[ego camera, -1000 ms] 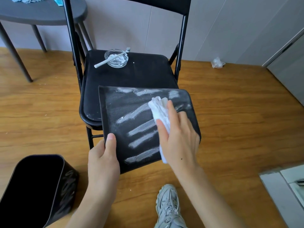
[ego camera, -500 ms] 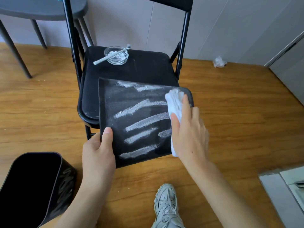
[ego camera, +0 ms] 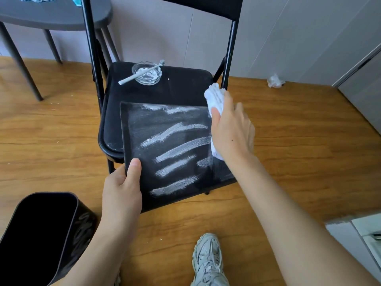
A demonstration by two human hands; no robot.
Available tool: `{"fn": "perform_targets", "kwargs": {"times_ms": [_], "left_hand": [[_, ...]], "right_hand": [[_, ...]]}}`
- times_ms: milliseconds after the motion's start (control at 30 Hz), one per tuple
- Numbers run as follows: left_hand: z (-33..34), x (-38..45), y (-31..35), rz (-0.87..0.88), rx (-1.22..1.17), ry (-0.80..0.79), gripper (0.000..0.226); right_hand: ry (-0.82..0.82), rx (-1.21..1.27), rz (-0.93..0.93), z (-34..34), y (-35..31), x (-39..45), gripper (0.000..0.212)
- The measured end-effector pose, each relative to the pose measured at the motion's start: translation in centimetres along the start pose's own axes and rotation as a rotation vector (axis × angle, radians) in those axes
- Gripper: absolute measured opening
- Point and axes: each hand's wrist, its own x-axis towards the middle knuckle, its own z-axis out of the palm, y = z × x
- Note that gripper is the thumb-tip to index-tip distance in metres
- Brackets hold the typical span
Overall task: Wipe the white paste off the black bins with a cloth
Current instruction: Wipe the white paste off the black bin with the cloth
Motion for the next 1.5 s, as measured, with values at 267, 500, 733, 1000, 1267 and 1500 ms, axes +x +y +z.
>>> {"fn": "perform_targets", "kwargs": {"times_ms": [267, 500, 733, 1000, 1267, 1500], "left_hand": [[-0.2, 0.5, -0.6, -0.011, -0.022, 0.033, 0.04], [-1.0, 0.6, -0.7, -0.033, 0.024, -0.06, 0.033], [-0.4, 0.9, 0.1, -0.062, -0.029, -0.057, 0.033], [-0.1, 1.2, -0.7, -0.069, -0.05, 0.036, 0.037], [-1.4, 1.1, -0.4, -0.086, 0.007, -0.1, 0.033], [-0.8, 1.2, 0.2, -0.136, -0.077, -0.097, 0.03]], "right_hand": [[-0.086, -0.023, -0.098, -1.5, 0.9, -7.0, 0.059], [-0.112, -0.119, -0.101, -1.6, 1.0, -7.2, 0.058], [0.008, -0.073, 0.024, 0.4, 0.6, 2.1, 0.049], [-0.037, -0.104, -0.077, -0.7, 0.8, -3.8, 0.058], [-0.164, -0.124, -0.124, -1.7, 0.6, -8.7, 0.06], [-0.074, -0.068, 0.02, -0.1, 0.1, 1.7, 0.047]]}}
